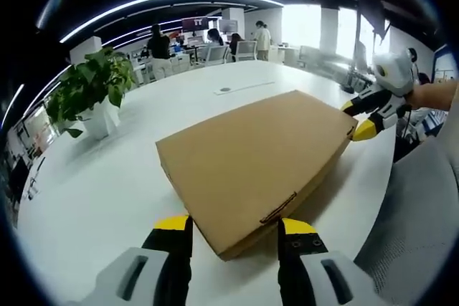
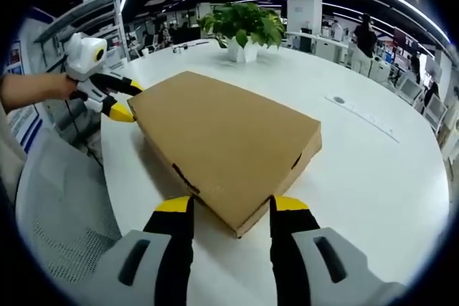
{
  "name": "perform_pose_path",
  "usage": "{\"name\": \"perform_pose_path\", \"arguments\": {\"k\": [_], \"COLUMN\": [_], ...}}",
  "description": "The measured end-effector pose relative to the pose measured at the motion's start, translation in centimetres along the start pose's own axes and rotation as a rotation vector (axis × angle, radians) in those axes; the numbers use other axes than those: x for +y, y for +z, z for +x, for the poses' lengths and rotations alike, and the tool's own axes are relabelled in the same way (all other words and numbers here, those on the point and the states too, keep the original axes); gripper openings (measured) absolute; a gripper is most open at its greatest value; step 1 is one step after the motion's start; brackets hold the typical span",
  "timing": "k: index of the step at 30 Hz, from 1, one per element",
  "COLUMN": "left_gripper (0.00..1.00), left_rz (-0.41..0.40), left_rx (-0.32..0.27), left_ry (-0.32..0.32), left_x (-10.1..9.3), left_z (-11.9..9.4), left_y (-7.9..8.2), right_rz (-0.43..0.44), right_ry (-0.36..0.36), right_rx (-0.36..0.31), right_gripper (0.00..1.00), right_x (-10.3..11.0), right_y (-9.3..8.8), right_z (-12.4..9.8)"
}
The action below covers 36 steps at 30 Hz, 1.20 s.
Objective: Operate the shoe box by opening the lid, removing the specified soft item, and placing it in the target area until the item is outside and the box remains undamaged.
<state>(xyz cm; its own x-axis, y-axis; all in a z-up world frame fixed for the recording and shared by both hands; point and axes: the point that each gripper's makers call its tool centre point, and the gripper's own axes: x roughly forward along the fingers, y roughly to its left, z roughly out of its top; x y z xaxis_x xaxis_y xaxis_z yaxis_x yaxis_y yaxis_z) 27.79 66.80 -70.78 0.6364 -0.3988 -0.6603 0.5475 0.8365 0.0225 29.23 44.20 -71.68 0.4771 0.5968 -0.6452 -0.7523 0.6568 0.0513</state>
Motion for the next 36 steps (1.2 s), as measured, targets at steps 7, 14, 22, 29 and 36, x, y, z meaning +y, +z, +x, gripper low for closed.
{"name": "perform_pose_path", "arguments": {"k": [7, 14, 22, 29, 36], "left_gripper": [0.47, 0.47, 0.48, 0.48, 0.48], "left_rz": [0.002, -0.004, -0.003, -0.011, -0.025], "left_rx": [0.005, 0.011, 0.016, 0.017, 0.046], "left_ry": [-0.008, -0.008, 0.006, 0.006, 0.005], "left_x": [0.7, 1.3, 2.4, 2.6, 2.4], "left_z": [-0.8, -1.3, -2.2, -2.5, -2.8], "left_y": [-0.7, -1.4, -2.3, -2.6, -2.6], "right_rz": [0.004, -0.004, -0.025, -0.033, -0.027], "right_ry": [0.006, 0.011, 0.031, 0.035, 0.032], "right_rx": [-0.012, -0.017, -0.023, -0.027, -0.045], "right_gripper": [0.37, 0.36, 0.35, 0.35, 0.36], "right_x": [1.2, 2.3, 3.8, 4.1, 4.1], "right_y": [0.2, 0.4, 0.7, 0.9, 0.8], "right_z": [0.3, 0.6, 1.2, 1.3, 1.3]}}
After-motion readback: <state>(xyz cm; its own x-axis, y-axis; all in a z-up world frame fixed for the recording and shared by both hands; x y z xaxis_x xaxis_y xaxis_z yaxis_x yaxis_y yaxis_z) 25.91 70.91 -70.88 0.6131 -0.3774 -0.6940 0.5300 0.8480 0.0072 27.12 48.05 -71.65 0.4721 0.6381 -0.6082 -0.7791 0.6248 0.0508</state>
